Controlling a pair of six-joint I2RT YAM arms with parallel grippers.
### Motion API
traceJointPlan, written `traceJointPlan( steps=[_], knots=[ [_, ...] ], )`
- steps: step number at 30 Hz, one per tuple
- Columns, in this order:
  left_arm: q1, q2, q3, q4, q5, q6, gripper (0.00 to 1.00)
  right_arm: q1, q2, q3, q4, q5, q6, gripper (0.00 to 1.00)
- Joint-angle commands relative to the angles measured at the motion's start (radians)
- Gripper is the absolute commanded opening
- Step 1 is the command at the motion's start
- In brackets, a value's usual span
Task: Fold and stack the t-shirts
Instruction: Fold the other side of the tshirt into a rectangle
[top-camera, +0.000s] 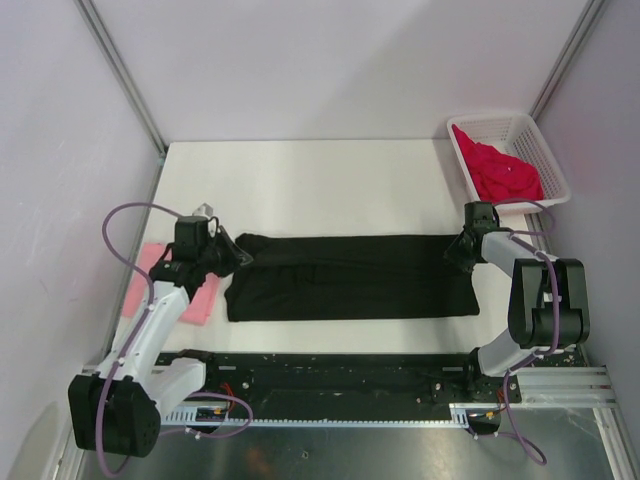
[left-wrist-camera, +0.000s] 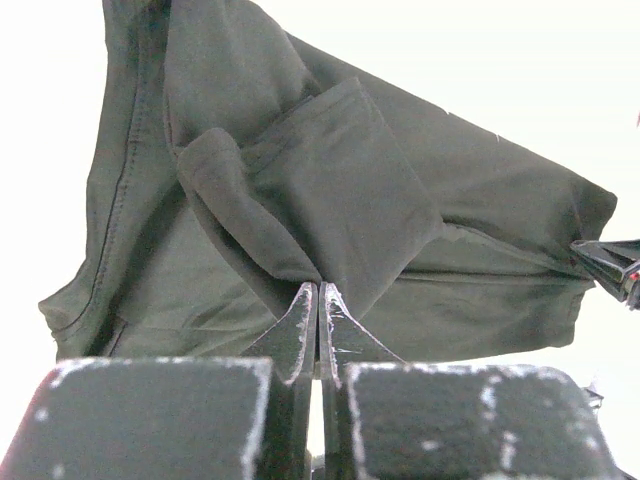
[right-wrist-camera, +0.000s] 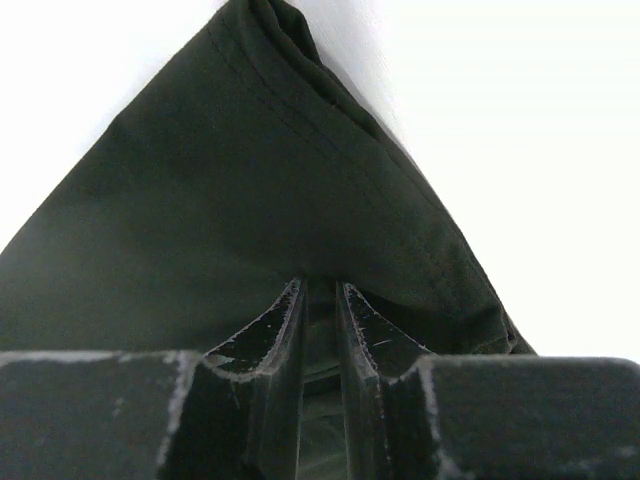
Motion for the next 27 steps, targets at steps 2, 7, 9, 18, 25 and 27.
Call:
traceJointPlan(
  steps=[2,7,9,18,25,27],
  knots=[
    [0.010,-0.050,-0.086,-0.017,0.014,-0.039,0.00,-0.010,-0.007,-0.007,-0.018,0.032,-0.003,0.22],
    [0.010,-0.036,-0.211,-0.017,0.007,-0.136,0.00,-0.011,-0.030,-0.007,-0.026,0.028,-0.001,0.22],
    [0.010,-0.009,-0.232,-0.010,0.000,-0.142,0.00,-0.008,-0.049,-0.003,-0.030,0.028,0.000,0.22],
    [0.009,0.056,-0.217,0.025,0.000,-0.102,0.00,0.136,-0.193,0.042,-0.039,0.037,-0.012,0.27],
    [0.008,0.102,-0.238,0.056,0.027,-0.085,0.00,0.431,-0.176,0.059,0.124,0.003,-0.057,0.31],
    [0.008,0.105,-0.243,0.060,0.033,-0.083,0.00,0.507,-0.131,0.083,0.162,-0.015,-0.086,0.32]
  ],
)
